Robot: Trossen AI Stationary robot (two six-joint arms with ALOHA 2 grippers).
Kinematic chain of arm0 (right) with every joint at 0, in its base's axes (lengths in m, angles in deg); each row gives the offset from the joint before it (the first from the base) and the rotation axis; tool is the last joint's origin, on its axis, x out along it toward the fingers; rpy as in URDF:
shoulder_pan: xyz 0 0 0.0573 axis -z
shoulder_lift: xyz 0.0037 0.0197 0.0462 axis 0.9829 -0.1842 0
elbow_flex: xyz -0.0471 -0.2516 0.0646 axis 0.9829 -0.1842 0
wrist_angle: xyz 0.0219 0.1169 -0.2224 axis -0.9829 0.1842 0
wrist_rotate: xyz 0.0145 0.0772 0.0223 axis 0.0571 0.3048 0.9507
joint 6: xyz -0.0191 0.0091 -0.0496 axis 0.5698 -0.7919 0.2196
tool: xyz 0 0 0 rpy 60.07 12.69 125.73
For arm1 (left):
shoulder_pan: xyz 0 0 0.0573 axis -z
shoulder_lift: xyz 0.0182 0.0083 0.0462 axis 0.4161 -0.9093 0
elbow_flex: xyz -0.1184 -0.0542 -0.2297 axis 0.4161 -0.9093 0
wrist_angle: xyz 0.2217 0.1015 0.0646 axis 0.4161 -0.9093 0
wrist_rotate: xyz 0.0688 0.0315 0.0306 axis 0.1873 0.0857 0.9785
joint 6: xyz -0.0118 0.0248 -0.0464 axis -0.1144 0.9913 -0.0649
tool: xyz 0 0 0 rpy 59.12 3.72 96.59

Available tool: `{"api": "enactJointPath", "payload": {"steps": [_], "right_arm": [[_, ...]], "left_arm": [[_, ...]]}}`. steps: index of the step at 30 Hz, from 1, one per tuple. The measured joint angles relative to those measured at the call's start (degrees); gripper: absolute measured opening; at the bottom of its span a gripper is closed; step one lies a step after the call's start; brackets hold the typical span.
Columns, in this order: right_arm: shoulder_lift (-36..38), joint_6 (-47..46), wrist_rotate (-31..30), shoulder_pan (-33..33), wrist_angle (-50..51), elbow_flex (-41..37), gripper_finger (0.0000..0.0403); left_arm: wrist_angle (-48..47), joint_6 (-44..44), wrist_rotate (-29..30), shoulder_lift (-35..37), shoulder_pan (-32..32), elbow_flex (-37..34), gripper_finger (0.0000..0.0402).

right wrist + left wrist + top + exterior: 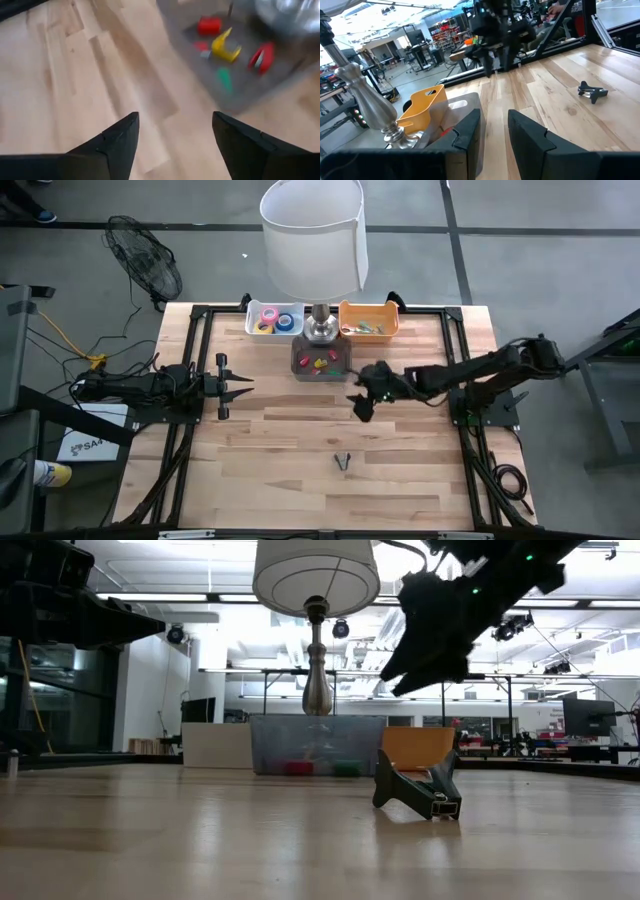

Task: Pick and place Stapler, Stapler remover, tape
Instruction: Put the black staple remover into the yellow bin

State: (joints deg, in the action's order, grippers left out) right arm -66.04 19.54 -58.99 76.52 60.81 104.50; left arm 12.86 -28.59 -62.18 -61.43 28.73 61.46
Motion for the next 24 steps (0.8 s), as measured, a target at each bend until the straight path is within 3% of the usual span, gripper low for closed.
{"api": "enactJointPath", "payload": {"steps": [10,24], "right_arm": [[0.2,-29.0,0.9,-11.6,4.3,0.0,0.0248],[0.2,-56.4,7.9,-22.8,10.7,0.0,0.0248]], "left_arm": [[0.0,0.0,0.0,0.0,0.0,0.0,0.0096],[0.0,0.0,0.0,0.0,0.0,0.0,0.0096]]}}
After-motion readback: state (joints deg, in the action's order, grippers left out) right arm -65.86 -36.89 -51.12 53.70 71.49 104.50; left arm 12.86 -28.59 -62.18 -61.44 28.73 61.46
